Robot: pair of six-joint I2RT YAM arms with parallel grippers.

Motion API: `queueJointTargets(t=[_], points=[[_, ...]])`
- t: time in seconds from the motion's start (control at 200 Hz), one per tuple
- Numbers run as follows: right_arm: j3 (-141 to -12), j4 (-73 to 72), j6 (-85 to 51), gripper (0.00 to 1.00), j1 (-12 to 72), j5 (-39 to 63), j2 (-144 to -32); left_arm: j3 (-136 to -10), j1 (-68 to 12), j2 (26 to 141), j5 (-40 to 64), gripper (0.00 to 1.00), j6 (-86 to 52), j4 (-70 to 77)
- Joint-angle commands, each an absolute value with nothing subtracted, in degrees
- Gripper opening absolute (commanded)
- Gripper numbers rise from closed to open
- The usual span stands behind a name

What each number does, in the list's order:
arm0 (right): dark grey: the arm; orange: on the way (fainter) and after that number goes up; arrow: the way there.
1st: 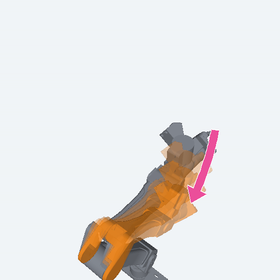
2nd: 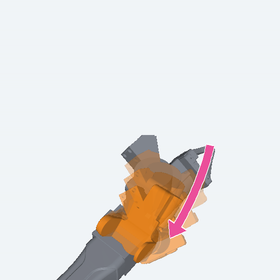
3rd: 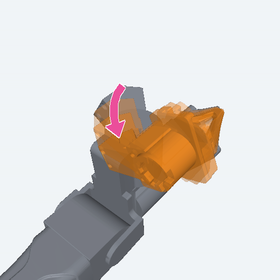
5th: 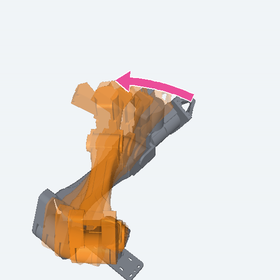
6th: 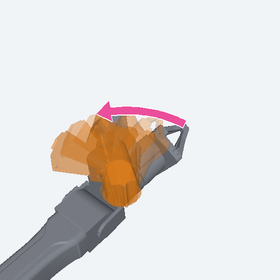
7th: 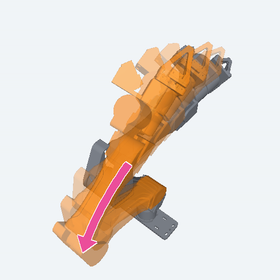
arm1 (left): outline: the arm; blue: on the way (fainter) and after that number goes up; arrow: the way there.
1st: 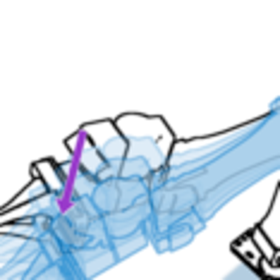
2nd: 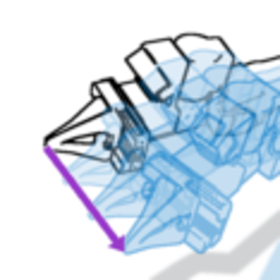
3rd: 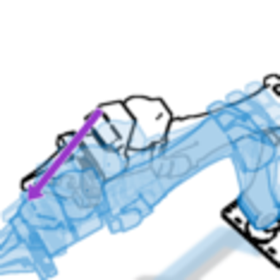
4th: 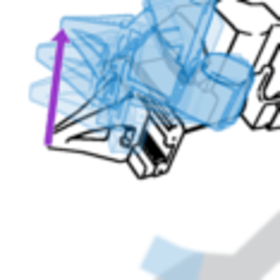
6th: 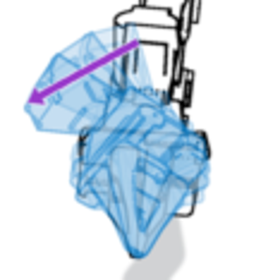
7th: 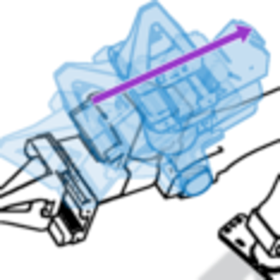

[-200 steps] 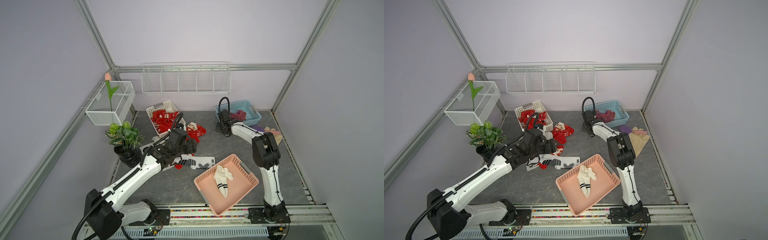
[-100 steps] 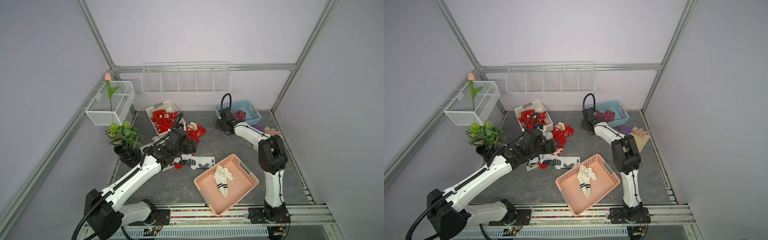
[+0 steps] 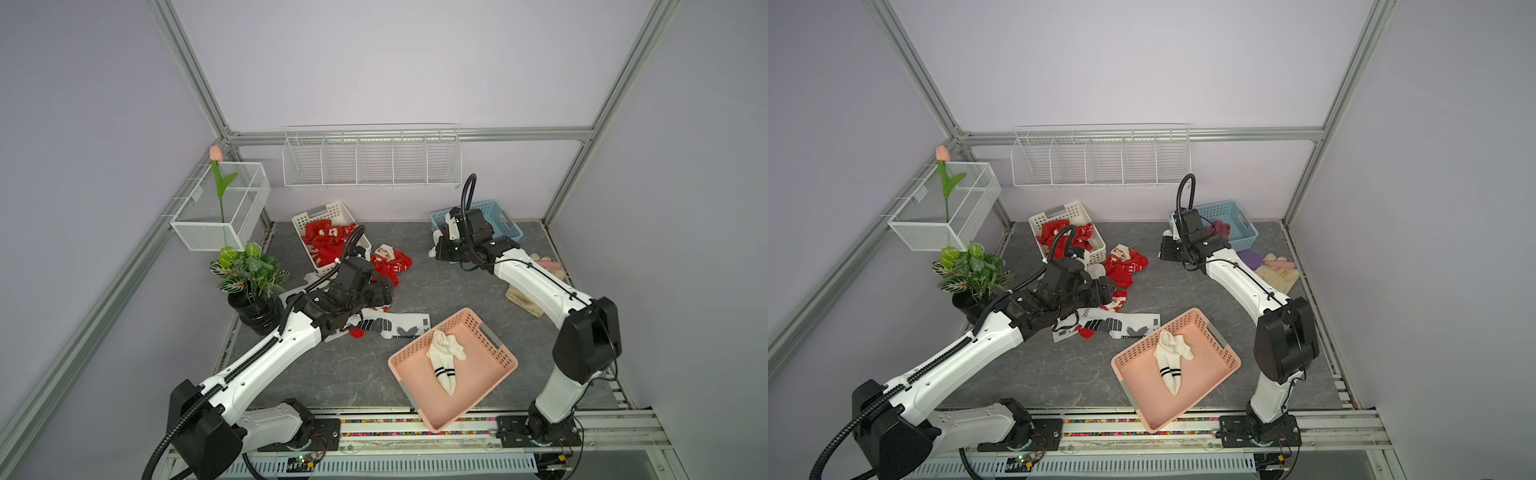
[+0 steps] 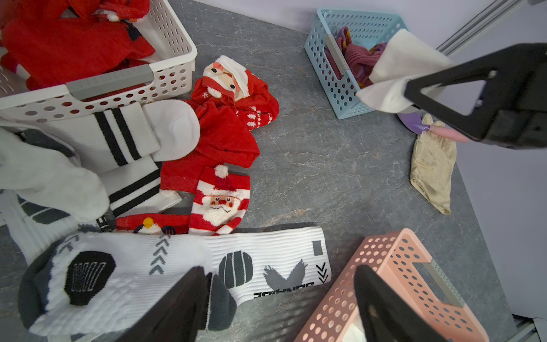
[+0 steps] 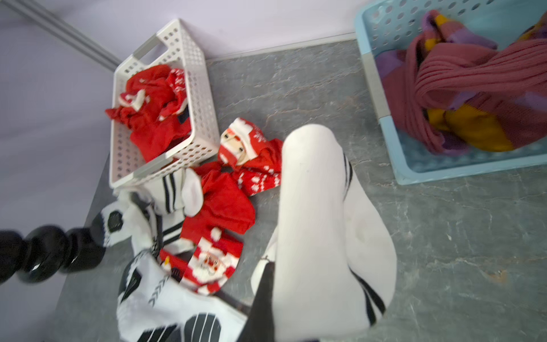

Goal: Sort the socks into the basket by color
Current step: Pick up the sock from the center of the board, then place the sock in the bin.

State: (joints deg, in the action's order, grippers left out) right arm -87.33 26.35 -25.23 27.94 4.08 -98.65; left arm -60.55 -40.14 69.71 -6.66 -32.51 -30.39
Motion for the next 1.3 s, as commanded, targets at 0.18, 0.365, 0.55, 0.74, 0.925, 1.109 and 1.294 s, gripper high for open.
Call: queueJointTargets(t=[0.18,0.365,0.55,0.74,0.925,1.109,1.294], points=[[-77.3,39.2,-14.3,0.07,32.2,20.8,-84.6,-60.3,-39.7,70.2,-9.0,0.78,-33.0,-32.5],[-69.3,44.3,-11.6,0.07,35.6,26.6,-77.7,-60.1,-39.7,70.6,-10.6,0.79,-33.4,-33.4],[-63.2,47.6,-10.9,0.07,37.9,29.2,-75.8,-59.9,-39.6,71.2,-11.7,0.81,-34.9,-35.1],[-60.0,50.6,-9.6,0.07,39.9,29.9,-75.6,-59.7,-39.2,71.3,-12.9,0.95,-35.9,-37.1],[-62.3,55.3,-7.6,0.61,40.9,28.6,-76.0,-58.6,-38.7,70.3,-13.4,1.0,-37.5,-37.8],[-69.9,58.4,-6.8,0.84,41.6,26.4,-76.4,-58.2,-38.4,68.3,-15.8,1.0,-39.4,-38.1],[-78.3,52.3,-6.4,0.8,43.3,24.3,-85.4,-57.5,-38.4,63.0,-20.3,1.0,-43.0,-39.4]])
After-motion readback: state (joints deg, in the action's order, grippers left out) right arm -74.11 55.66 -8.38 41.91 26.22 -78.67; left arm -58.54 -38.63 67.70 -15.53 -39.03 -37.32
